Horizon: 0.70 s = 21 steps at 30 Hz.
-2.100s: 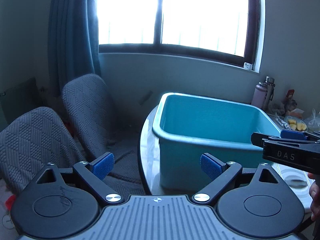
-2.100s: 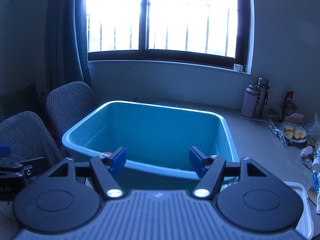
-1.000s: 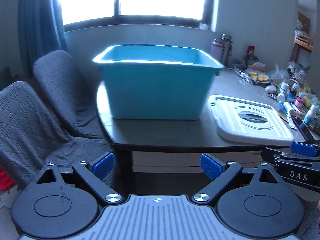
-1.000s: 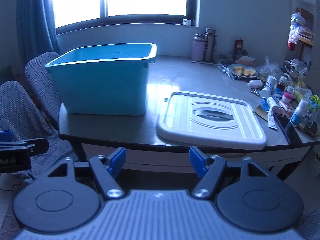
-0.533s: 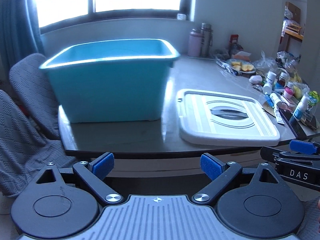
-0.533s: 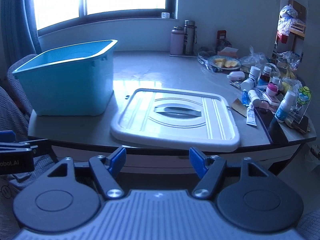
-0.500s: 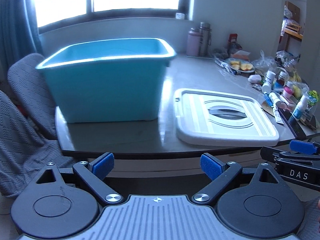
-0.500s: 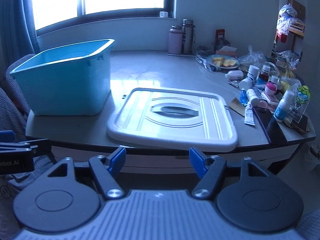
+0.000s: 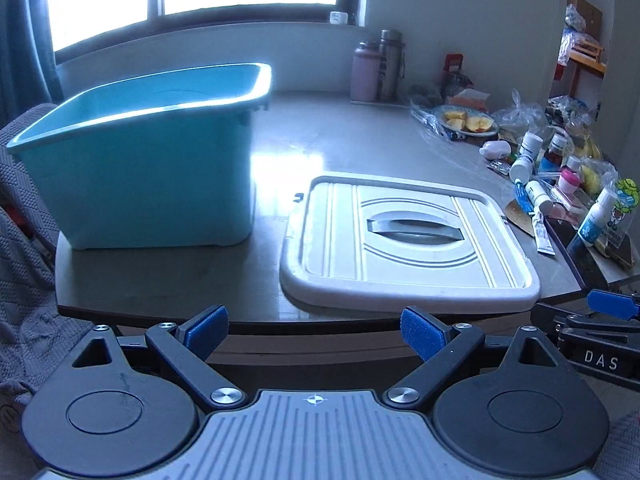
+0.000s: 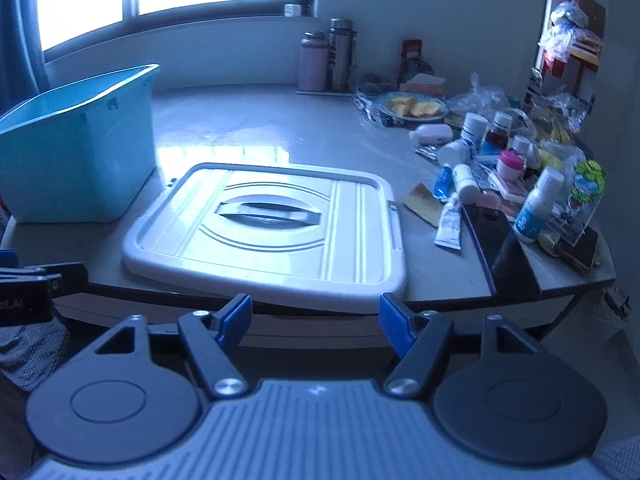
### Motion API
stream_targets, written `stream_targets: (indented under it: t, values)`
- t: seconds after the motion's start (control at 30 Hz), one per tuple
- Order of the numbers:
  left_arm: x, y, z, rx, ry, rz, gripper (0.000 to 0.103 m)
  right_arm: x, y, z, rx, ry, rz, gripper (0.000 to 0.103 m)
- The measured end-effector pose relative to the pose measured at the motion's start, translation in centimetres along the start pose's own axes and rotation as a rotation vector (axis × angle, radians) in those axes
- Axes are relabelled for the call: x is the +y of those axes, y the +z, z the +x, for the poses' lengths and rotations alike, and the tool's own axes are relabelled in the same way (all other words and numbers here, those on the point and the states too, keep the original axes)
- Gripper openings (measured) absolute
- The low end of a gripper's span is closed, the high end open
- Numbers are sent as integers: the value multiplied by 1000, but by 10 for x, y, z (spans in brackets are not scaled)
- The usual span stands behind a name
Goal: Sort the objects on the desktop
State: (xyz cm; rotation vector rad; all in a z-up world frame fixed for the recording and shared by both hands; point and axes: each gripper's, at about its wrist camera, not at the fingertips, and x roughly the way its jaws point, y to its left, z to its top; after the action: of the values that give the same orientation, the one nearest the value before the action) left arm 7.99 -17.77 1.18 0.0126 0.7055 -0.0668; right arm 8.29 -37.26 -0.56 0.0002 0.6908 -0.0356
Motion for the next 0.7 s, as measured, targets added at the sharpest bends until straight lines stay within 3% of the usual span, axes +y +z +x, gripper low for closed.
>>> stream_targets:
  t: [0.27,0.37,0.7]
  values:
    - [-11,18,34,44,2,7,95,-19,14,32,36,-3,31,71]
    - [-19,28,57,69,-2,13,95,-24,22,49,61,-8,33,78]
    - [-32,71,131,133,4,13,95,-35,59,112,120,-11,32,79]
